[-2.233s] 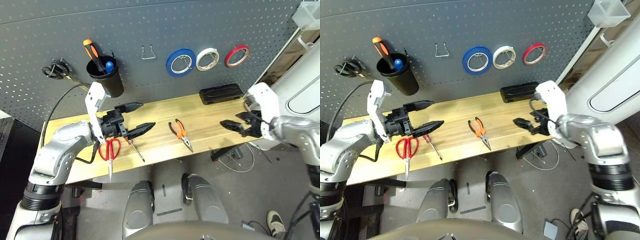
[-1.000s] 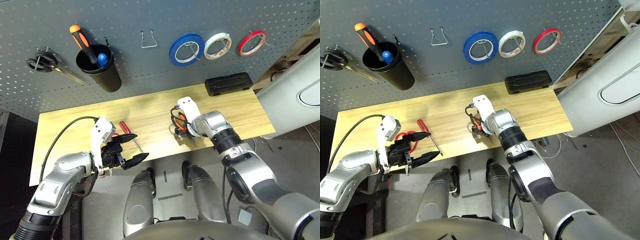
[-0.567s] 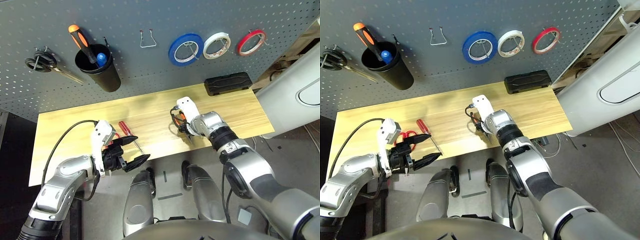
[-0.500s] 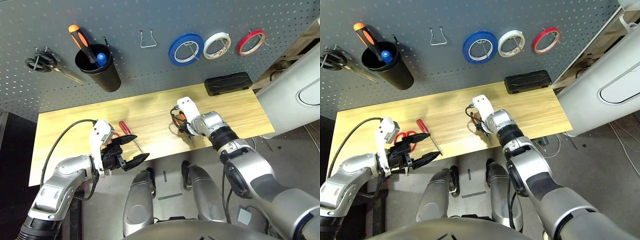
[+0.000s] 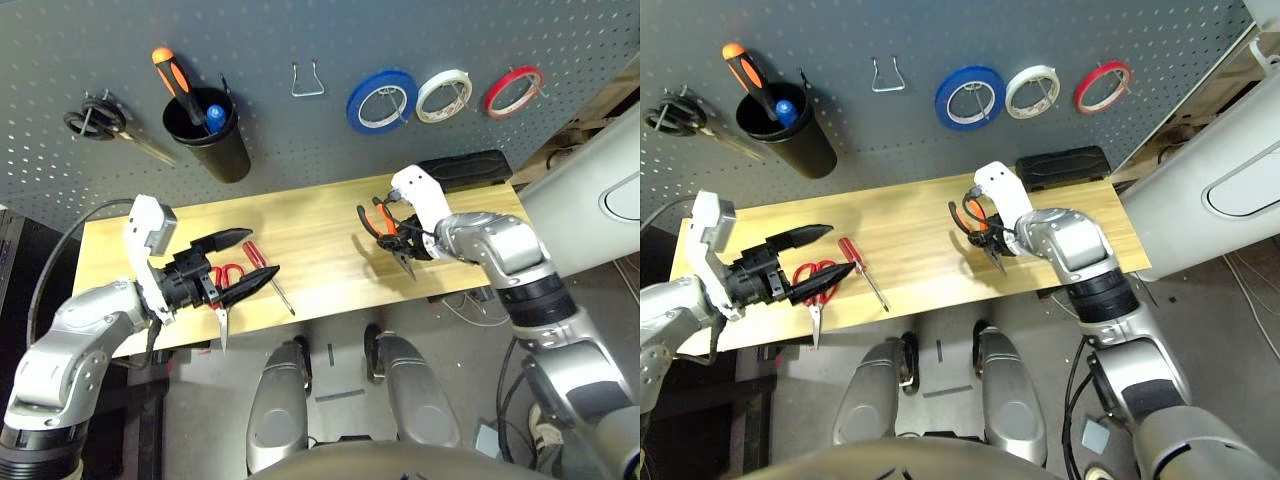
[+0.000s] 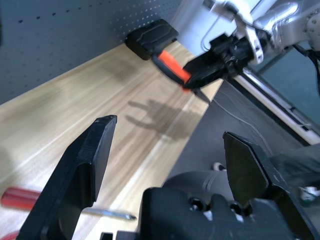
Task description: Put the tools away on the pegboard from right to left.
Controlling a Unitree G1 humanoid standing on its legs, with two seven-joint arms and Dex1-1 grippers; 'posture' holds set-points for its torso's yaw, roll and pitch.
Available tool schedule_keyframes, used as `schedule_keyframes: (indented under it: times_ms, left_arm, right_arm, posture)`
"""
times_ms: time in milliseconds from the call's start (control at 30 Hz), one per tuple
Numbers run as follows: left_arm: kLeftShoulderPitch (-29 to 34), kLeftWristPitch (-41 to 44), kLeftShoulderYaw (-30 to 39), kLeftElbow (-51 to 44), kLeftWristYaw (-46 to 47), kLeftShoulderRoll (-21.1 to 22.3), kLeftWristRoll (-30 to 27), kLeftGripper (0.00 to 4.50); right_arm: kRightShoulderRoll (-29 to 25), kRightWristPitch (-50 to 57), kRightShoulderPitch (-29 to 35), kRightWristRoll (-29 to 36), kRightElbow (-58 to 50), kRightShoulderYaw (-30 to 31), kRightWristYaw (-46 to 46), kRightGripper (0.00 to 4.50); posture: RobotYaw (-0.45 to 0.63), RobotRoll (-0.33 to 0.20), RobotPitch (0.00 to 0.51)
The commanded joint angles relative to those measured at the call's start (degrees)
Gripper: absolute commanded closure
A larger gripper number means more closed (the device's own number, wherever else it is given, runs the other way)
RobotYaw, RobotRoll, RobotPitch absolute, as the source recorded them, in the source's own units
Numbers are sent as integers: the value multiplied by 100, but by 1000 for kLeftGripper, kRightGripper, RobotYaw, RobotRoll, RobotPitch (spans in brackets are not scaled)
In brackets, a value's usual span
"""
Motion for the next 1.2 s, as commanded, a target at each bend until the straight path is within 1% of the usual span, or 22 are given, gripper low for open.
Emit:
schedule_keyframes:
  times_ms: [33, 100, 200, 233, 367, 500, 700, 900, 1200]
  left_arm:
    - [-76, 167, 463, -20, -54, 179, -368, 0]
    - [-218, 211, 622, 69, -72, 318, -468, 0]
    - [-522, 329, 763, 157, -14, 499, -648, 0]
    - [-647, 376, 788, 196, 45, 535, -697, 0]
    - [-969, 583, 827, 291, 137, 664, -812, 0]
    - [-1116, 709, 894, 378, 186, 724, -890, 0]
    - [-1074, 724, 1076, 577, 123, 920, -742, 0]
    - [-1040, 592, 1210, 807, 33, 1013, -542, 0]
    - [-1112, 650, 1166, 838, 15, 977, -554, 0]
  right_arm:
    - [-200, 213, -5, 522, -512, -200, 353, 2470]
    - [-250, 155, -71, 759, -671, -341, 486, 2470]
    - [-166, -148, -236, 1066, -743, -652, 611, 2470]
    - [-116, -206, -318, 1114, -708, -740, 574, 2470]
    - [115, -1118, -590, 1103, -570, -917, 527, 2470]
    - [413, -1829, -810, 1067, -468, -1012, 372, 2470]
    - [1033, -2600, -1141, 1162, -272, -1252, -14, 2470]
    - [1357, -3747, -1502, 835, 125, -1140, -258, 2470]
    - [1747, -5838, -2045, -156, 1189, -840, -641, 2470]
  posture:
    - [115, 0, 144]
    - [113, 0, 140]
    - [112, 0, 137]
    - [109, 0, 136]
    - [104, 0, 133]
    - [104, 0, 133]
    - [106, 0, 135]
    - [109, 0, 138]
    - [105, 0, 142]
